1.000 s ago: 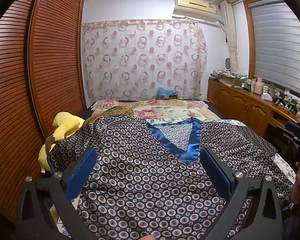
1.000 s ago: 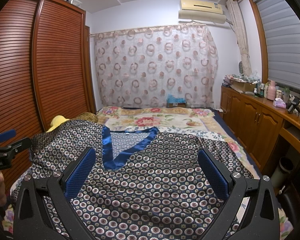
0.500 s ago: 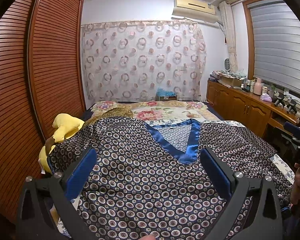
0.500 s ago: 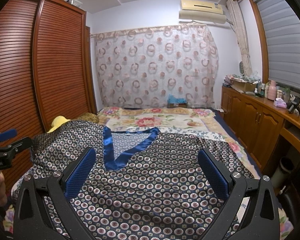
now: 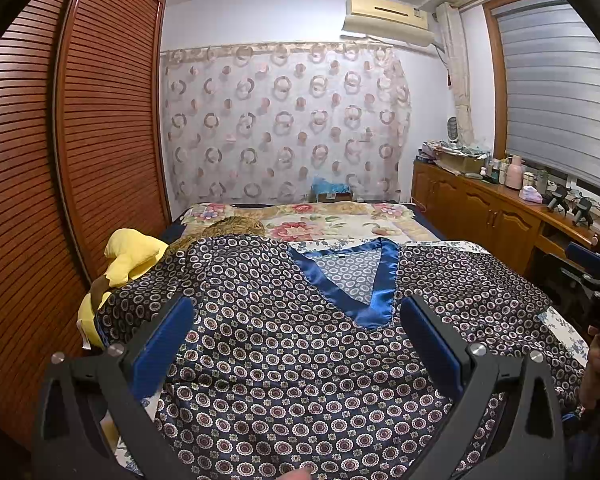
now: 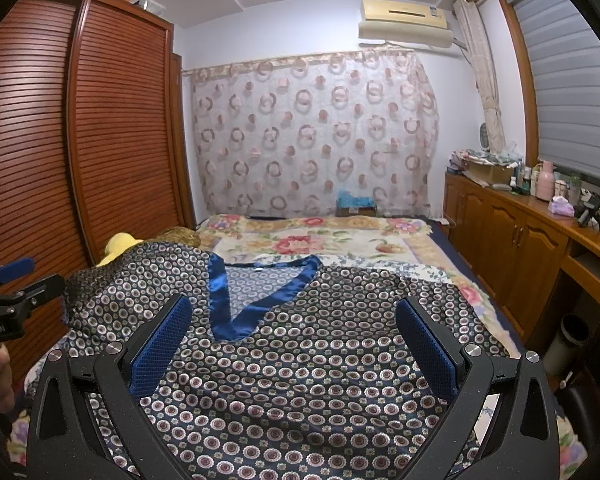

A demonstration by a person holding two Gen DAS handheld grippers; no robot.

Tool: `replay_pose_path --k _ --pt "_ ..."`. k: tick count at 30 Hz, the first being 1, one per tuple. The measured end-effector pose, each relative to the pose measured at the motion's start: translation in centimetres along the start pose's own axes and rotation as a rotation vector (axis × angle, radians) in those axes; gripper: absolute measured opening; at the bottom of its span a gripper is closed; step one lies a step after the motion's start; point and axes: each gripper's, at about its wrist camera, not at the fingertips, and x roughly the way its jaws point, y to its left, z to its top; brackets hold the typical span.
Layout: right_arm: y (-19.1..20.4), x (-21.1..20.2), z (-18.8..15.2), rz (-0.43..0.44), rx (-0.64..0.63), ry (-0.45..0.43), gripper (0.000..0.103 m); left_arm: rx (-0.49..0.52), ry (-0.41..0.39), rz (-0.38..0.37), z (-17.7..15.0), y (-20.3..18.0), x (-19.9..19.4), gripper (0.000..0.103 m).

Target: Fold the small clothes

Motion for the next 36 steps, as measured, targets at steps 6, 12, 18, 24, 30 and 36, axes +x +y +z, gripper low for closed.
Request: replay_pose_path --k 6,12,18,24,30,36 --pt "1.0 0.4 0.1 0.015 -0.007 0.016 0.103 -0.003 0.025 0.002 -0.6 0.6 0.5 0.103" --pt "1.9 1.2 -0.4 0.049 -0.015 0.035 0.103 -0.018 0.063 0.031 -1.4 2.5 1.3 0.103" --pt "2.4 3.1 -1.7 0.101 -0.023 0.078 0.103 -0.033 0.104 0.045 -2.5 5.6 2.2 0.103" --pt "4.2 5.3 -3.0 0.148 -0.062 0.144 0.103 -0.071 0.164 0.051 -4.5 9.3 3.5 0.103" --pt "5.6 6.9 -4.3 0.199 -0.079 0.193 0.103 -0.077 0.212 0.059 -6.3 12.6 4.7 0.103" --pt "6.6 8.4 -4.8 0.246 -0.100 0.228 0.103 -0.101 0.250 0.075 -7.1 15.9 5.5 0.100"
